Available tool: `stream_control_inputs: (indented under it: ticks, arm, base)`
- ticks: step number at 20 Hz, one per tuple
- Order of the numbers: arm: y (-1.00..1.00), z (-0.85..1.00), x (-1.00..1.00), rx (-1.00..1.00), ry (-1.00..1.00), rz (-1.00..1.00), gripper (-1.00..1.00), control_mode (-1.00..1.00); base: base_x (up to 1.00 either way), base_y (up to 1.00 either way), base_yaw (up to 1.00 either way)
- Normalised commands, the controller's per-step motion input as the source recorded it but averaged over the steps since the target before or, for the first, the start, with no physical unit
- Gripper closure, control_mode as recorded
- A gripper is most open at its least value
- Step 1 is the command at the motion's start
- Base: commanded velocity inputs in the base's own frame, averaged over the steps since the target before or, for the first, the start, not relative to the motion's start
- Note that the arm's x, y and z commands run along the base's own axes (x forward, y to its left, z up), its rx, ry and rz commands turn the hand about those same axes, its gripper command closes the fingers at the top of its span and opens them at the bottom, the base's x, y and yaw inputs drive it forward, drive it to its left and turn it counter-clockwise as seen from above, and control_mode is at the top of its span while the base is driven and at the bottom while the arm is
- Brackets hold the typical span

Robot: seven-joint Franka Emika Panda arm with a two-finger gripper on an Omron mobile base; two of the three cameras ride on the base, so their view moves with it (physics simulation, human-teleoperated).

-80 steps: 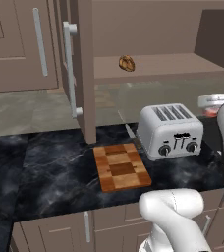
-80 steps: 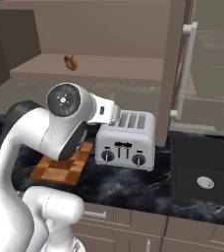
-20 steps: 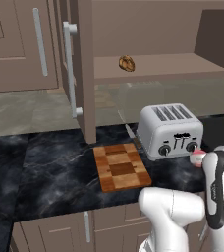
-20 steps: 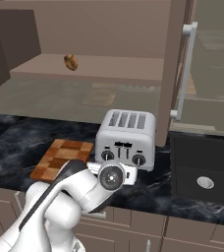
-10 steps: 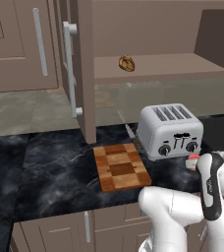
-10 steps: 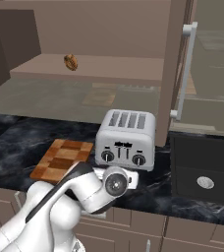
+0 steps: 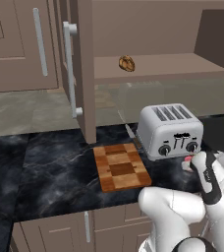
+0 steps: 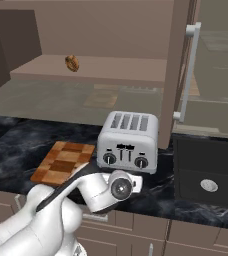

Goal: Pick the bread, place it on the cutting board, pick the jam, place it on the counter, and close the cabinet.

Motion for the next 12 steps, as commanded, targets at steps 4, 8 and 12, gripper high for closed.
stream_control_inputs:
  ticks: [4, 8, 12]
  arm:
    - [0.00, -0.23, 0.30, 0.00, 0.05, 0.00, 1.00, -1.00]
    - [0.00, -0.24, 0.25, 0.00, 0.06, 0.00, 1.00, -1.00]
    - [0.00, -0.22, 0.22, 0.00, 0.07, 0.00, 1.00, -1.00]
  base:
    - [0.00, 0.00, 0.00]
    - [0.00, 0.00, 0.00]
    - [0.00, 0.00, 0.00]
